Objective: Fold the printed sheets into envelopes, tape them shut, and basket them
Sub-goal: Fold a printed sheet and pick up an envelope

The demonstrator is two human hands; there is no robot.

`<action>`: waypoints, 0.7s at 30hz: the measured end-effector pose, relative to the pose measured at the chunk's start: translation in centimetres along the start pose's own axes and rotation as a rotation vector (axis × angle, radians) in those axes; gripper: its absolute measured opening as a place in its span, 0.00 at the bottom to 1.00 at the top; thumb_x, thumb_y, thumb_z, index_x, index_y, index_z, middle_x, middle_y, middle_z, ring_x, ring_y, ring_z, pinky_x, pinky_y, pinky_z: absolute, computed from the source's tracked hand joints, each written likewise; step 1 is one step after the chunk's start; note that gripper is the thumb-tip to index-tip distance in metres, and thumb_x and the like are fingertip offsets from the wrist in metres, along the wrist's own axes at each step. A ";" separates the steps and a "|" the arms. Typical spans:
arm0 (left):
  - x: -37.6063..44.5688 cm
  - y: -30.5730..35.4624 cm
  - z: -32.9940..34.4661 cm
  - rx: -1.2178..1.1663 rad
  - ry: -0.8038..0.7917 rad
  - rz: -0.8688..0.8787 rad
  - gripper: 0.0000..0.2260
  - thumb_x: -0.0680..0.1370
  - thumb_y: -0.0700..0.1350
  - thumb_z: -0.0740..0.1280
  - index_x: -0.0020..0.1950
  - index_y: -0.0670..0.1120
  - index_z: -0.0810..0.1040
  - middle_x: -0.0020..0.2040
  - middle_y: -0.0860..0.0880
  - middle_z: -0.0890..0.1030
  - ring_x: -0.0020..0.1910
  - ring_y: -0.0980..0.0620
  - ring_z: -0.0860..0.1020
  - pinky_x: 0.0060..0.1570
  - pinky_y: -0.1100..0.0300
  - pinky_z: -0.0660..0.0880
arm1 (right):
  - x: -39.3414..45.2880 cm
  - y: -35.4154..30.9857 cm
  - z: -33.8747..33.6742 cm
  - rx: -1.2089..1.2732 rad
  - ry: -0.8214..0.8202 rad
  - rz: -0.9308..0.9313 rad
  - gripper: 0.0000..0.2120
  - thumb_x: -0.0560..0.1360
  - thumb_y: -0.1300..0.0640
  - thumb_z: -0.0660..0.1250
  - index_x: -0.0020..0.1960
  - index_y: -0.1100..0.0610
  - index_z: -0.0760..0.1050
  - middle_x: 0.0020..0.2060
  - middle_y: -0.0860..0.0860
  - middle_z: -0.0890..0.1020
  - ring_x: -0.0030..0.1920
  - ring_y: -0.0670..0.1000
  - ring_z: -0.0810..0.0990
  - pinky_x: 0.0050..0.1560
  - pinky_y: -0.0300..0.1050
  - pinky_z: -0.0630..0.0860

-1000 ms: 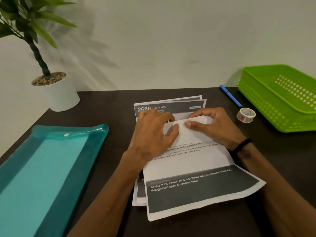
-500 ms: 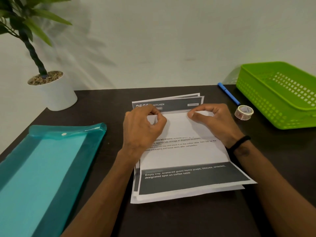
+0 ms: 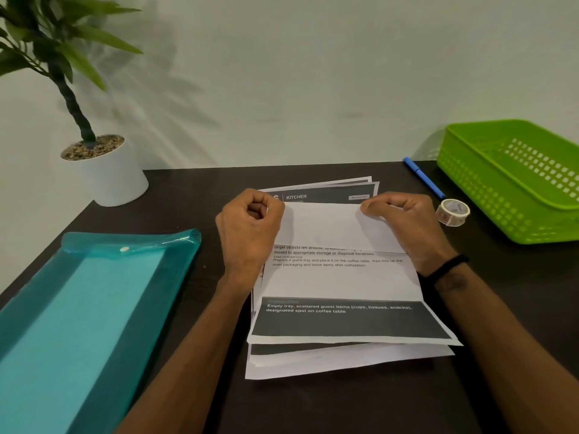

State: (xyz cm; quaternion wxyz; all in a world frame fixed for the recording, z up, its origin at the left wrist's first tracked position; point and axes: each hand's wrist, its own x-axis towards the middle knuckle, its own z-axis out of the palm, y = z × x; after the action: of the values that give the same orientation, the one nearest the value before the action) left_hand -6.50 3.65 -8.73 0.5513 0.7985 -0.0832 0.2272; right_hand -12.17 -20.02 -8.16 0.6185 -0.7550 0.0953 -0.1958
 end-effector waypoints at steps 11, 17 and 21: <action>0.3 -0.1 -0.3 -0.084 0.078 -0.092 0.04 0.79 0.45 0.70 0.46 0.47 0.83 0.39 0.54 0.83 0.37 0.60 0.79 0.39 0.69 0.75 | 0.0 -0.1 0.4 0.065 0.081 0.091 0.07 0.77 0.62 0.70 0.44 0.59 0.87 0.45 0.48 0.88 0.54 0.49 0.83 0.60 0.50 0.79; 0.3 0.0 -0.3 -0.136 0.106 -0.102 0.04 0.80 0.44 0.69 0.48 0.45 0.83 0.40 0.55 0.83 0.38 0.64 0.79 0.39 0.71 0.74 | 0.5 0.5 0.1 0.214 0.131 0.095 0.06 0.74 0.62 0.73 0.40 0.55 0.88 0.45 0.54 0.89 0.54 0.57 0.86 0.63 0.57 0.81; 0.4 -0.1 -0.4 -0.139 0.085 -0.099 0.05 0.81 0.45 0.69 0.51 0.45 0.83 0.44 0.54 0.83 0.41 0.63 0.80 0.41 0.70 0.75 | 0.5 0.0 0.1 0.378 0.151 0.156 0.10 0.76 0.66 0.69 0.40 0.57 0.86 0.42 0.55 0.88 0.47 0.56 0.86 0.53 0.50 0.83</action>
State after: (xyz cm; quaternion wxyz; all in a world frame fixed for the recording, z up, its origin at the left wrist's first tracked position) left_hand -6.22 4.07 -8.59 0.6188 0.7512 -0.0357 0.2269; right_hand -11.66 -20.12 -8.12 0.7535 -0.5989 0.1611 -0.2179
